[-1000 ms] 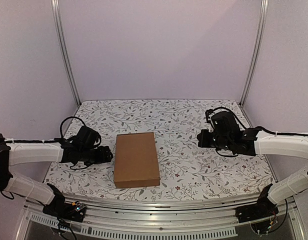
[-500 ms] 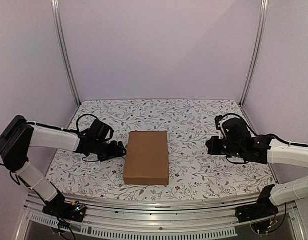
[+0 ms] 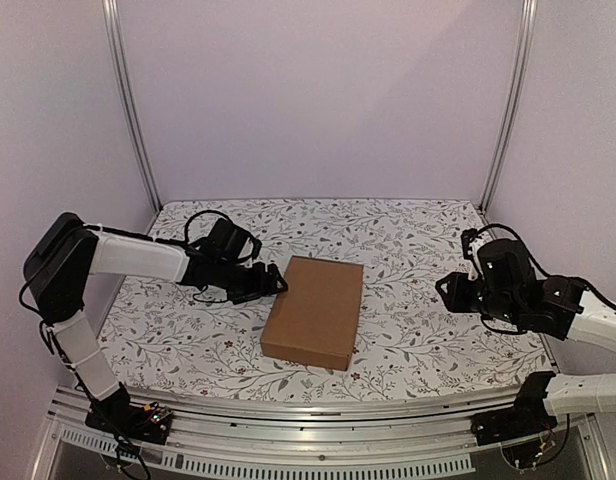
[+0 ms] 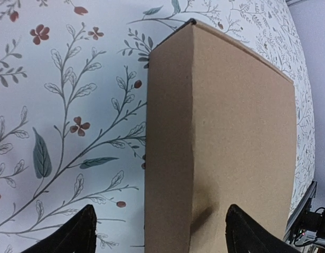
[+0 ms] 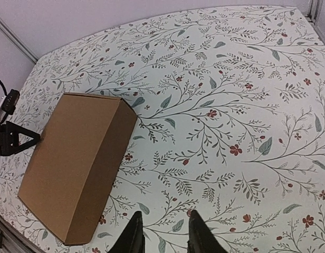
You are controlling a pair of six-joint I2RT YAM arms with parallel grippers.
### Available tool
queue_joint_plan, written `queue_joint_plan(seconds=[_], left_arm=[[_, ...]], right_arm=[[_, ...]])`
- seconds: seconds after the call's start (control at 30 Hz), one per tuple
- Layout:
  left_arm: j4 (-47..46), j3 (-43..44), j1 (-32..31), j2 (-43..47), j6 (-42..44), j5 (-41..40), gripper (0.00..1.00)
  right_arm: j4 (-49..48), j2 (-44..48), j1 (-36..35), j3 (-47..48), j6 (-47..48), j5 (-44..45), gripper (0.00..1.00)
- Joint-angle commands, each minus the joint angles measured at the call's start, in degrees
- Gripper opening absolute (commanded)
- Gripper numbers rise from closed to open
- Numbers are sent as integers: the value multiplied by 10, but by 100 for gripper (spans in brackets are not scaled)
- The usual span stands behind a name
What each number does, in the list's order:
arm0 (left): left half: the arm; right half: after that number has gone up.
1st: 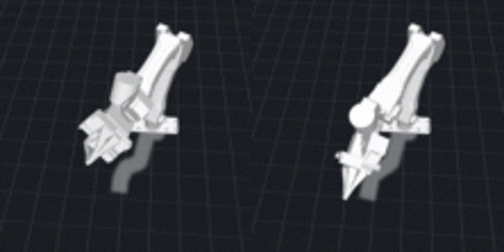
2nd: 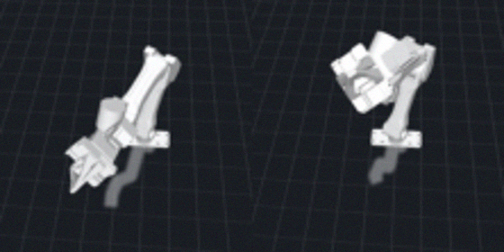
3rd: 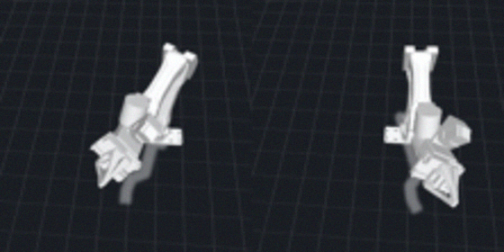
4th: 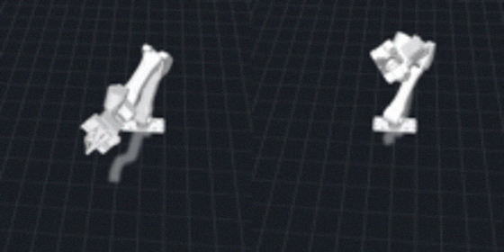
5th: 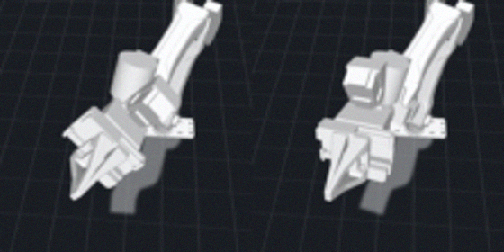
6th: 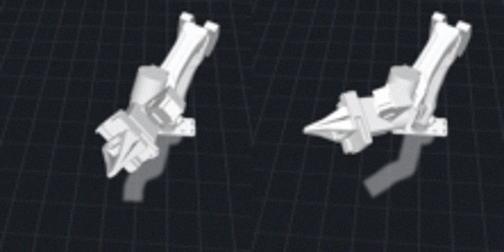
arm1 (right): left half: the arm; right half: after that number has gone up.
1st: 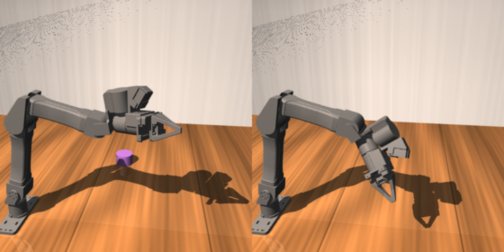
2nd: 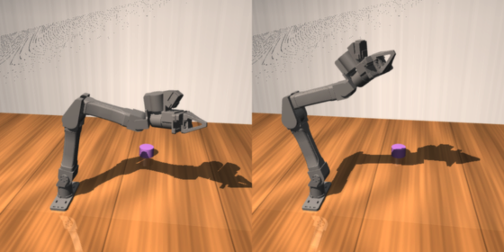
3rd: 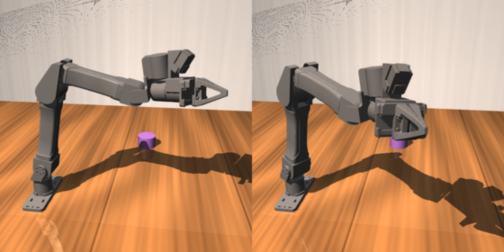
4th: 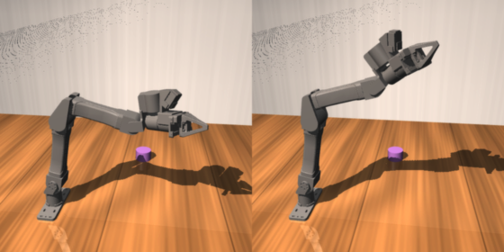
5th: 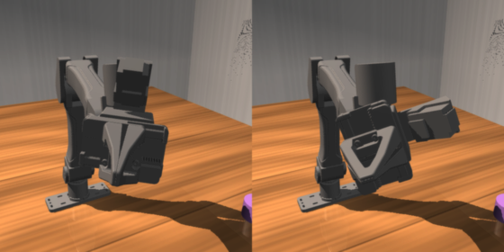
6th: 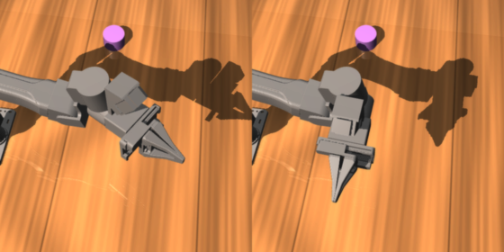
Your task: Fold the paper box
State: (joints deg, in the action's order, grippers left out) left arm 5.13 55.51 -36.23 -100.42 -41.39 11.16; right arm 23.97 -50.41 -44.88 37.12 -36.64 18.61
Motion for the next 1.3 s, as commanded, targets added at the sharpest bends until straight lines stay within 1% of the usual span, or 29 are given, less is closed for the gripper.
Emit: queue_joint_plan(seconds=[0.0, 0.03, 0.07, 0.1, 0.13, 0.17, 0.27, 0.37, 0.4, 0.5, 0.63, 0.8, 0.87, 0.9, 0.97, 1.03, 1.07, 1.13, 1.27], left_arm=[[39, 18, -3, 13, 31, -11, 84], [53, 22, -2, 21, 38, -19, 84], [67, 26, -2, 33, 46, -29, 85], [80, 30, -2, 44, 54, -39, 93], [93, 33, -2, 57, 61, -51, 99], [105, 37, -2, 70, 67, -61, 99], [135, 48, -2, 113, 84, -73, 100], [161, 62, -2, 156, 97, -74, 100], [189, 76, -2, 200, 108, -84, 99], [230, 101, -2, 236, 118, -109, 99], [298, 135, 0, 269, 130, -160, 99], [367, 168, 4, 307, 137, -217, 99], [373, 173, 4, 329, 157, -226, 100], [371, 173, 4, 344, 166, -228, 100], [358, 162, 5, 378, 191, -207, 100], [328, 134, 5, 419, 219, -178, 99], [314, 119, 5, 441, 231, -176, 100], [296, 83, 5, 480, 248, -191, 99], [273, 35, 5, 552, 290, -196, 100]], right_arm=[[68, 20, -1, 23, 21, 37, 41], [75, 20, -1, 29, 24, 41, 49], [82, 20, -1, 34, 30, 45, 59], [88, 19, -1, 40, 36, 51, 69], [96, 19, -1, 46, 41, 57, 89], [103, 19, -1, 54, 48, 63, 98], [126, 20, -1, 84, 70, 80, 99], [162, 17, -1, 124, 85, 117, 99], [201, 11, 0, 172, 86, 168, 99], [235, 6, 0, 217, 76, 230, 99], [252, 13, -1, 258, 80, 263, 99], [255, 34, -1, 286, 69, 292, 99], [258, 40, -1, 295, 60, 285, 99], [259, 46, 0, 299, 66, 259, 99], [256, 55, -1, 299, 101, 233, 99], [234, 70, 0, 279, 124, 212, 99], [221, 76, 0, 267, 135, 212, 99], [201, 96, 0, 249, 137, 213, 99], [204, 104, 0, 240, 140, 209, 99]])
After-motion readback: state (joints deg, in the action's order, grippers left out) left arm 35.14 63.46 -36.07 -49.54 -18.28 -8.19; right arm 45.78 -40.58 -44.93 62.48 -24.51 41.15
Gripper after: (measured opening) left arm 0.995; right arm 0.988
